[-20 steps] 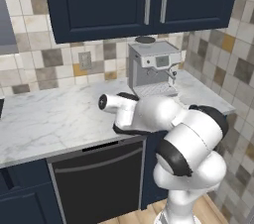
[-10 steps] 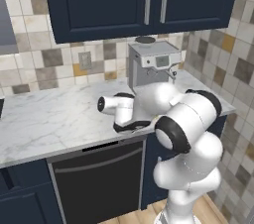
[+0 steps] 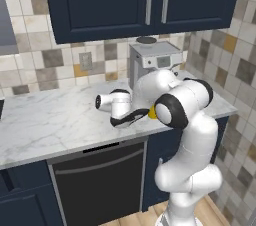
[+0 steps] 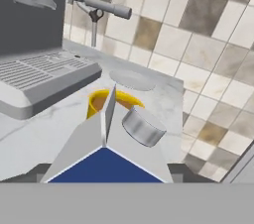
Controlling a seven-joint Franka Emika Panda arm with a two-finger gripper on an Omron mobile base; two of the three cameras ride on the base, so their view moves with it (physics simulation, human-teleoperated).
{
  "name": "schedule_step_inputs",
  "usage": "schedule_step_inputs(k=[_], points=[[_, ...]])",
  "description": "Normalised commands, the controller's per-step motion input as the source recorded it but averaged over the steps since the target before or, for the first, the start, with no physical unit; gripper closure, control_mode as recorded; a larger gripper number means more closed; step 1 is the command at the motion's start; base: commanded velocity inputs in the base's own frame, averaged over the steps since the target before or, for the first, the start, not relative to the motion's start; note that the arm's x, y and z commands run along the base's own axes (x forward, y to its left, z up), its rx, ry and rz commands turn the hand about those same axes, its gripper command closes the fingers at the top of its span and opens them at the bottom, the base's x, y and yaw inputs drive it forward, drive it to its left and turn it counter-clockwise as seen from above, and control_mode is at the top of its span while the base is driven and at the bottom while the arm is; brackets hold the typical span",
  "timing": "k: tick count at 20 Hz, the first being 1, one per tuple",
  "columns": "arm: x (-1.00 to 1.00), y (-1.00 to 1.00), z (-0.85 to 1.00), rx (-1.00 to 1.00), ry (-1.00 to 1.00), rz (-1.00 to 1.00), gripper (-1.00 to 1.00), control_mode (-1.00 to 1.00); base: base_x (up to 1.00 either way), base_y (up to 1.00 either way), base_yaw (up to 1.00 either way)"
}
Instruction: Take a sugar cube from the saucer and place it inside the coffee. Then, grab milk from the fridge and place it next to the coffee on the counter to sweeten the coffee.
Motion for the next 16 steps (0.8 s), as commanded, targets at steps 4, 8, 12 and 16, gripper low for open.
schedule_step_inputs(k=[4,8,12,16], points=[[0.11,0.30,-0.08,-0.05,0.00,-0.10,-1.00,-1.00,0.00,0.00,0.00],[0.00,0.21,0.00,-0.02,0.00,-0.12,-1.00,-1.00,0.00,0.00,0.00],[-0.02,0.23,0.00,0.00,0.00,-0.14,-1.00,-1.00,0.00,0.00,0.00],[-0.15,0.24,0.00,0.00,-0.06,-0.10,-1.00,-1.00,0.00,0.00,0.00]])
